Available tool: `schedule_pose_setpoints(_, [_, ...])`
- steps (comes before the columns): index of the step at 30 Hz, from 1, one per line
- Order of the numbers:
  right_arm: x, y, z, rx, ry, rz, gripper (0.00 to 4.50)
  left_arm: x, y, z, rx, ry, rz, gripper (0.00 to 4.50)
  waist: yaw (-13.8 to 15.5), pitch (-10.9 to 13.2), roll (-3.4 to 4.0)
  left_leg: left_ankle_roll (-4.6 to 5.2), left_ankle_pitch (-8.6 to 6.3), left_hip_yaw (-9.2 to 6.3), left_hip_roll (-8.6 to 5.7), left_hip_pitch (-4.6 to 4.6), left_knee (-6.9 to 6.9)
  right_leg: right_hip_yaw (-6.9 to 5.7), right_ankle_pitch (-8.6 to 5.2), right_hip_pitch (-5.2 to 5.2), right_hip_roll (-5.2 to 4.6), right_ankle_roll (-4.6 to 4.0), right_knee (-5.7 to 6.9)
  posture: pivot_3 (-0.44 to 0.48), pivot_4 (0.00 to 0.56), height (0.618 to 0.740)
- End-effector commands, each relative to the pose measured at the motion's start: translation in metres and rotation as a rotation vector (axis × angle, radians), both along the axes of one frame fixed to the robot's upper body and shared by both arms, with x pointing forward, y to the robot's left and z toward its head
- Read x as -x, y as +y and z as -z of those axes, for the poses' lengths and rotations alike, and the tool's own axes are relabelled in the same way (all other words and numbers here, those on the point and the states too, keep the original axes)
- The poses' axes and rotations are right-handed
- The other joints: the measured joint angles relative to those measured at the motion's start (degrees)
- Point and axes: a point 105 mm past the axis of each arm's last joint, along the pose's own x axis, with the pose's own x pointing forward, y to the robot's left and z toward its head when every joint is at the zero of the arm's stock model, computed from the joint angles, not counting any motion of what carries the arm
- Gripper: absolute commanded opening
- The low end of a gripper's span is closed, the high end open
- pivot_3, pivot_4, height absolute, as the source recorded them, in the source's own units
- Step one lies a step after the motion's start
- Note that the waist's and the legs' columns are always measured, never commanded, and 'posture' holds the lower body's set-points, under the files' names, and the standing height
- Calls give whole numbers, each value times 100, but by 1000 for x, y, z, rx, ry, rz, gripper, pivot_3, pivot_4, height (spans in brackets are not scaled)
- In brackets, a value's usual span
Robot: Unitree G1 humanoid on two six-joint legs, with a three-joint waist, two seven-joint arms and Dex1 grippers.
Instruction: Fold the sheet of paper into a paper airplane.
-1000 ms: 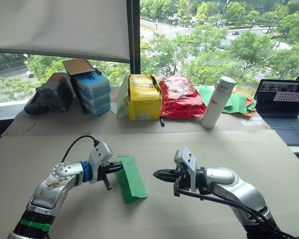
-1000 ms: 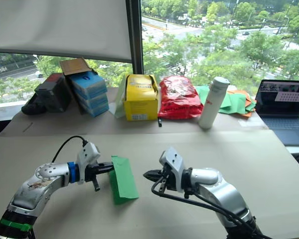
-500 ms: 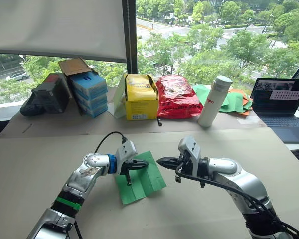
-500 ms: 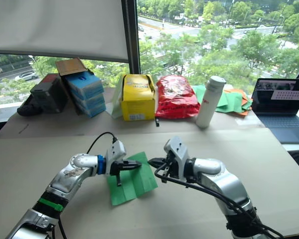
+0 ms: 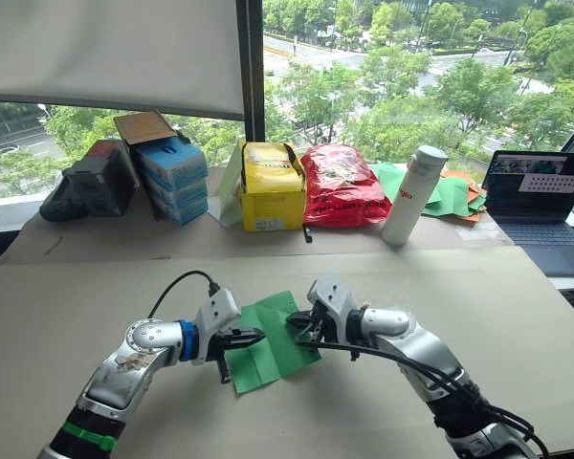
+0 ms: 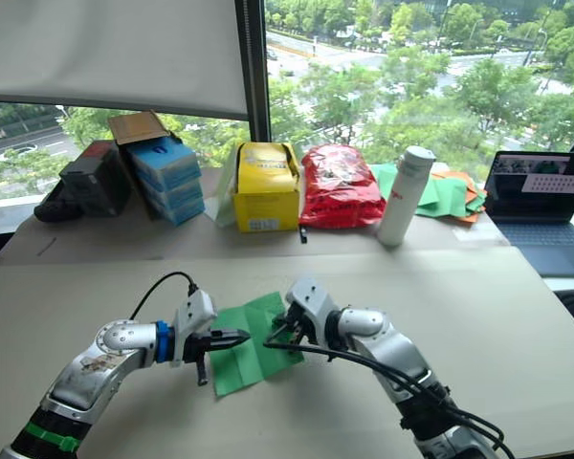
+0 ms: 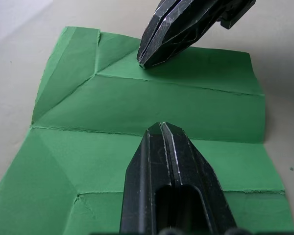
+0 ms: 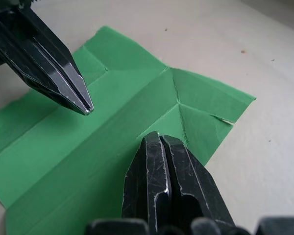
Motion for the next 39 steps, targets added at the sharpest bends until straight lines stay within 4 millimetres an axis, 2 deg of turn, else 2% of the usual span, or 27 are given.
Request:
schedule_pose_setpoints(1, [5, 3, 5, 25, -3, -25, 48, 6, -3, -1, 18, -7, -16, 0, -9, 0, 0, -1, 0, 0, 1, 1, 0, 2, 0, 0, 0, 0, 1, 0, 150, 740])
schedule_pose_setpoints(4, [6, -2, 18, 74, 24, 1, 48, 13, 2, 9, 12, 25, -39, 0, -13, -1, 1, -2, 1, 0, 3, 10, -1, 4, 0, 4, 0, -1, 4, 0, 150, 740])
schedule_pose_setpoints(7, [1, -16, 33, 125, 59, 78, 48, 21, 14, 20, -14, 58, -83, 0, -21, -4, 2, -2, 0, 1, 3, 29, -7, 12, 0, 16, -3, -1, 3, 0, 150, 740])
schedule_pose_setpoints(10, [-2, -30, 41, 175, 54, 112, 48, 25, 22, 26, -37, 69, -108, 0, -8, -11, 5, -3, -1, -2, 5, 49, -13, 11, -1, 23, -7, -2, 1, 0, 150, 740])
schedule_pose_setpoints(12, [-1, -31, 39, 172, 47, 105, 48, 27, 23, 27, -45, 70, -109, 0, 4, -21, 5, -1, -3, -3, 4, 68, -16, 11, -1, 30, -13, -2, -3, 0, 150, 740])
schedule_pose_setpoints(15, [-1, -14, 25, 100, 11, 69, 48, 26, 18, 27, -38, 64, -102, 0, 19, -27, 2, 5, -7, -5, 4, 82, -16, 12, -1, 37, -24, -2, -3, 0, 150, 740])
schedule_pose_setpoints(20, [-18, -8, -4, -48, -26, 137, 48, 24, 16, 25, -36, 57, -101, 0, 1, -29, 0, -2, -3, -4, 5, 71, -20, 19, 1, 20, -29, -5, 6, 0, 150, 740])
schedule_pose_setpoints(23, [-41, -14, -20, -134, -31, 252, 874, 24, 15, 25, -38, 53, -98, 0, -10, -28, 1, -6, 0, -2, 0, 52, -18, 20, 2, 16, -40, -7, 18, 0, 150, 740])
schedule_pose_setpoints(27, [-46, -12, -25, -190, 6, 276, 2247, 25, 15, 26, -40, 55, -94, 0, -8, -28, 3, -7, 2, -3, -6, 41, -23, 12, 3, 6, -46, -8, 21, 0, 150, 740])
schedule_pose_setpoints(30, [-42, -6, -24, -216, 58, 247, 2247, 26, 15, 26, -40, 54, -97, 0, -17, -27, 4, -6, 2, -3, -5, 41, -32, 12, 3, 7, -39, -8, 15, 0, 150, 740])
schedule_pose_setpoints(33, [-34, 0, -15, -206, 128, 217, 2247, 26, 15, 26, -39, 50, -100, 0, -24, -27, 4, -6, 2, -2, -5, 40, -32, 11, 2, 9, -36, -8, 15, 0, 150, 740])
schedule_pose_setpoints(39, [-31, -1, 3, -146, 181, 224, 2247, 26, 15, 25, -38, 46, -106, 0, -31, -27, 4, -5, 2, -2, -3, 43, -32, 13, 2, 11, -27, -8, 15, 0, 150, 740])
